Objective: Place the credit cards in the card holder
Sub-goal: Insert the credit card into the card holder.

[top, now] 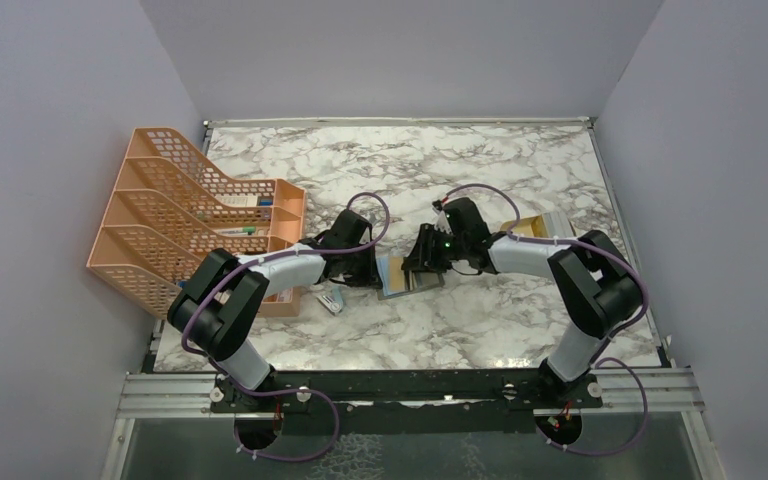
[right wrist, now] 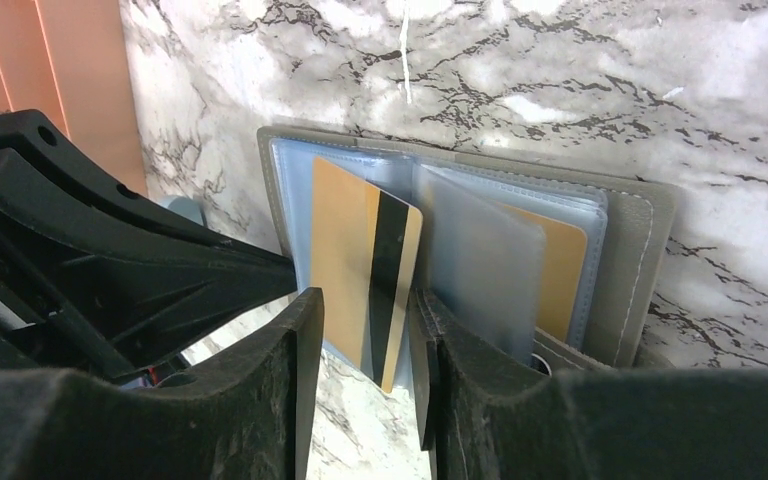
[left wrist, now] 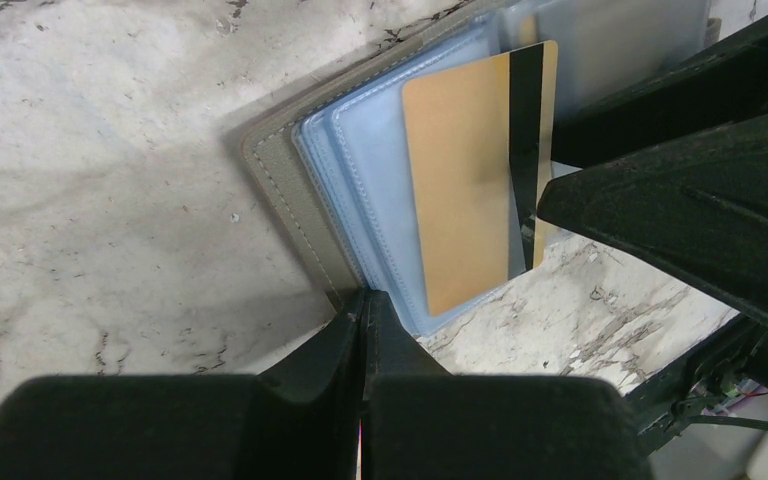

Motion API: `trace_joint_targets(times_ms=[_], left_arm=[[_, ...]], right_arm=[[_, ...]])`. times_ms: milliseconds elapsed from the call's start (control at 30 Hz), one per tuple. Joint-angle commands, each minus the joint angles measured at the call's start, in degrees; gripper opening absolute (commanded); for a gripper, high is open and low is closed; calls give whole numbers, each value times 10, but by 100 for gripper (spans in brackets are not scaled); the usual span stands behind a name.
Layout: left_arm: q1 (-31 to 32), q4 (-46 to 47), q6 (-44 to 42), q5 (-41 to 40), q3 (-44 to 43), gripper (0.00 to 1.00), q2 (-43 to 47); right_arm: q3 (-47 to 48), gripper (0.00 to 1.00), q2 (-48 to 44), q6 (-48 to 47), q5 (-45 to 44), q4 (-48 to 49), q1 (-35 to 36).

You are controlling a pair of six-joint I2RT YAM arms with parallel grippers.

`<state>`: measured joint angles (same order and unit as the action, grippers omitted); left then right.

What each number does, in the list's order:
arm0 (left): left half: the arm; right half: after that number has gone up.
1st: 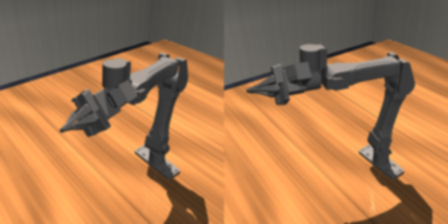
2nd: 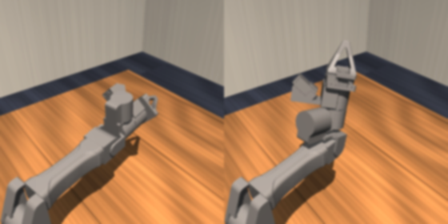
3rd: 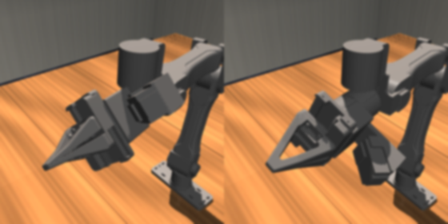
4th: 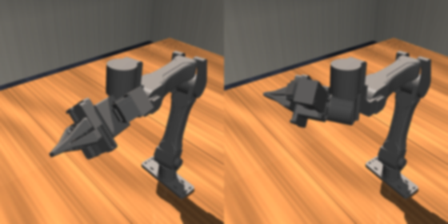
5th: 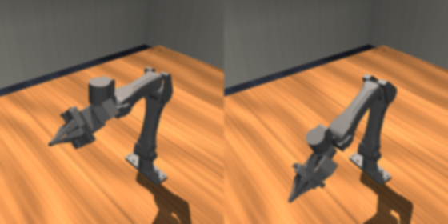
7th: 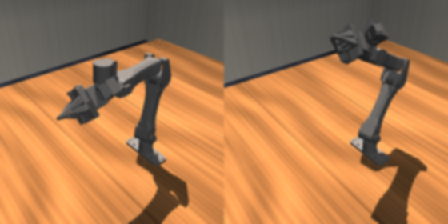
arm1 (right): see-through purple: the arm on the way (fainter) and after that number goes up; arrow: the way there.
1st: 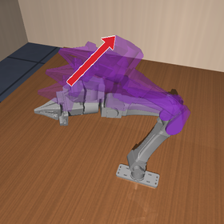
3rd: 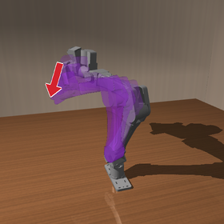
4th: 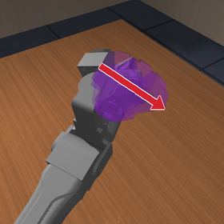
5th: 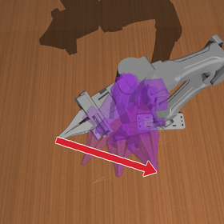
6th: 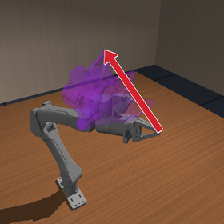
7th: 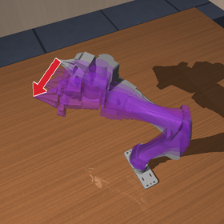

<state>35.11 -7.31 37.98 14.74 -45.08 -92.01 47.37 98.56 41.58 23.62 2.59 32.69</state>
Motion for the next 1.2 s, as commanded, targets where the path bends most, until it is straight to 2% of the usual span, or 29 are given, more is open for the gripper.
trace_joint_targets(times_ms=[0, 567, 700, 800, 900, 1167], left_arm=[[0, 1, -5, 0, -7, 1, -11], [-1, -8, -10, -4, -27, 1, -24], [-6, -18, -15, -13, -39, 1, -23], [-17, -30, -16, -16, -51, 1, -19], [-22, -35, -16, -22, -59, 6, 2], [-24, -65, -33, -17, -83, 34, 63]], right_arm=[[15, 35, 13, -18, 3, 18, 4], [29, 22, 37, -51, 43, 44, 24], [29, 23, 28, -50, 28, 22, 24], [31, 30, 9, -50, 6, -8, 24], [39, 35, -23, -59, -36, -52, 24], [92, 41, -98, -111, -188, -187, 23]])
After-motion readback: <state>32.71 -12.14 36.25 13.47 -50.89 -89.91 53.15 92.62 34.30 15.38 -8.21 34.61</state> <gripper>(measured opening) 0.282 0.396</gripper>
